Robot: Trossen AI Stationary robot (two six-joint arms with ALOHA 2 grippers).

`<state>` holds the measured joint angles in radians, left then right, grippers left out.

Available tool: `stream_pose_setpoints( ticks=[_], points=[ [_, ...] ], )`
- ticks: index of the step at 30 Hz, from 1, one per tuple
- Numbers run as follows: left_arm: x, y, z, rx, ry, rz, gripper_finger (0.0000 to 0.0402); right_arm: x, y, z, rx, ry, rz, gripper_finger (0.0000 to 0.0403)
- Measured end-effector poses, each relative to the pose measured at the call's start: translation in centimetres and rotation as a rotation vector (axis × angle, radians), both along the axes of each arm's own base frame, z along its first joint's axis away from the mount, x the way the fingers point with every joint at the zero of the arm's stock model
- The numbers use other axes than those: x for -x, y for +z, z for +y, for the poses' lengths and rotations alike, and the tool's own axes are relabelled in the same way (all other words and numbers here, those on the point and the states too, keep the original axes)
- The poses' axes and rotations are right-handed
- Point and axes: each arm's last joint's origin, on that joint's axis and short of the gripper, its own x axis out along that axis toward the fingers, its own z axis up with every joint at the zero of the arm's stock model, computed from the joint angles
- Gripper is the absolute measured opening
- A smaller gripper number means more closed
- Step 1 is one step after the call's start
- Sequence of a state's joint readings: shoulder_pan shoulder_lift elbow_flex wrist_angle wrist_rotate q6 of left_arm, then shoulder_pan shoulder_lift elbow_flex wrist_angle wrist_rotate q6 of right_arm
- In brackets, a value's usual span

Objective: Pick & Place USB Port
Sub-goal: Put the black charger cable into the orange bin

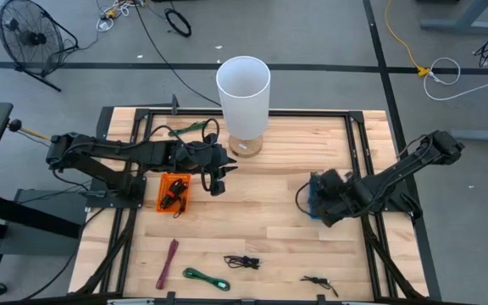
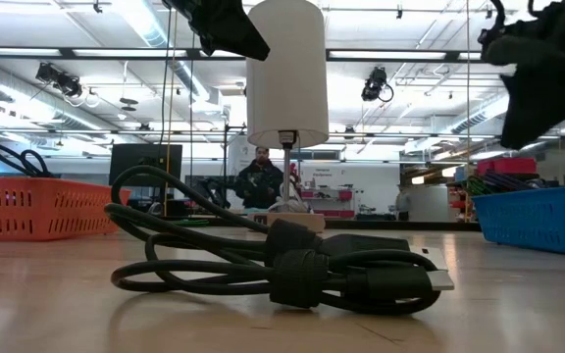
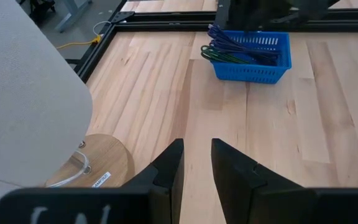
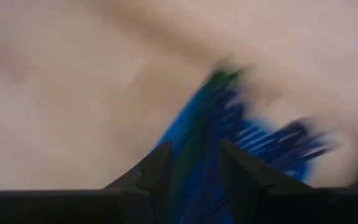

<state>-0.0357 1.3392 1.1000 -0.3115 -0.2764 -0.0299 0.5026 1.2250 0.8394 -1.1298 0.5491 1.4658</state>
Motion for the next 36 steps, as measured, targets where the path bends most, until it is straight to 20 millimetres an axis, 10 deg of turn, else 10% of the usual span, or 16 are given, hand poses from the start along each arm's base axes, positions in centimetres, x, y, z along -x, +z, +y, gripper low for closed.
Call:
stream_pose_setpoints(
  ticks=[10,36],
  points=[
    [0.0,0.1,0.0,0.013,0.008,-0.012,0.0087,-3.5,-0.2,4.7,-0.480,0.444,-0.108,0.0126],
    [0.0,0.1,0.0,0.046,0.028,-0.020,0.0087,-2.9,-7.3,14.3,-0.848,0.293,0.080,0.0143]
  ],
)
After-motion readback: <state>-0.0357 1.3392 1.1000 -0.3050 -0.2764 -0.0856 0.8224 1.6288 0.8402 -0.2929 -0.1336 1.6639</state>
